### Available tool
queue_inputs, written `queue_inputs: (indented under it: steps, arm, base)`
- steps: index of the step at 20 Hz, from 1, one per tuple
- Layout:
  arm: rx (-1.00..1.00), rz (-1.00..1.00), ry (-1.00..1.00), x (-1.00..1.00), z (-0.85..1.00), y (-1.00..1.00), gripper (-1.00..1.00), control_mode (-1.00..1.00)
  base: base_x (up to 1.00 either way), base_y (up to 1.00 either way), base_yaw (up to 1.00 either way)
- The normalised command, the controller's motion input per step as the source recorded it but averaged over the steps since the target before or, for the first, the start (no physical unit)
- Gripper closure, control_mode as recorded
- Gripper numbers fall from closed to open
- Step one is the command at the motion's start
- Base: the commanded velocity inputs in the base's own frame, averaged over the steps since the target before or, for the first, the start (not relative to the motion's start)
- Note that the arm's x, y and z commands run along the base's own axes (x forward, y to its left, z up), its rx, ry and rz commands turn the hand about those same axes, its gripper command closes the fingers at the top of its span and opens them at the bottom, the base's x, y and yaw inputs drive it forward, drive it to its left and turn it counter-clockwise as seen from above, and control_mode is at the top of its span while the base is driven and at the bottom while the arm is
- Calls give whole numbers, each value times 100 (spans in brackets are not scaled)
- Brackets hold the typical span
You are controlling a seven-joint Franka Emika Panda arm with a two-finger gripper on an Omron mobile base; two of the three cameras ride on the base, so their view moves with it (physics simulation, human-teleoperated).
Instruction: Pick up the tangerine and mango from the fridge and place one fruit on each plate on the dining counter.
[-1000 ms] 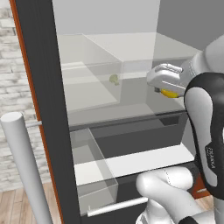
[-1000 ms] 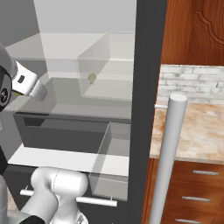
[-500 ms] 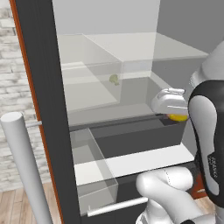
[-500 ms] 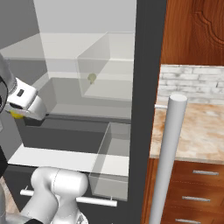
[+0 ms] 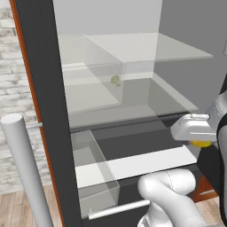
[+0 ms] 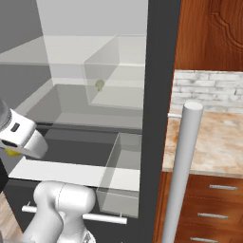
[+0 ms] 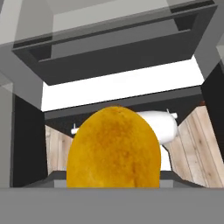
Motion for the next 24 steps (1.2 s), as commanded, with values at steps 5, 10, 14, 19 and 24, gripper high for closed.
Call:
queue_inputs:
  steps: [5, 10, 14, 19, 24]
  arm:
    - [0, 0, 0, 0, 0, 0, 100, 100]
    - [0, 0, 0, 0, 0, 0, 100, 100]
    - [0, 0, 0, 0, 0, 0, 100, 100]
    - [0, 0, 0, 0, 0, 0, 100, 100]
    - [0, 0, 0, 0, 0, 0, 100, 100]
  base:
    - [0, 0, 0]
    - [-58, -1, -40]
    - [0, -2, -95]
    - [13, -25, -77]
    - [23, -60, -64]
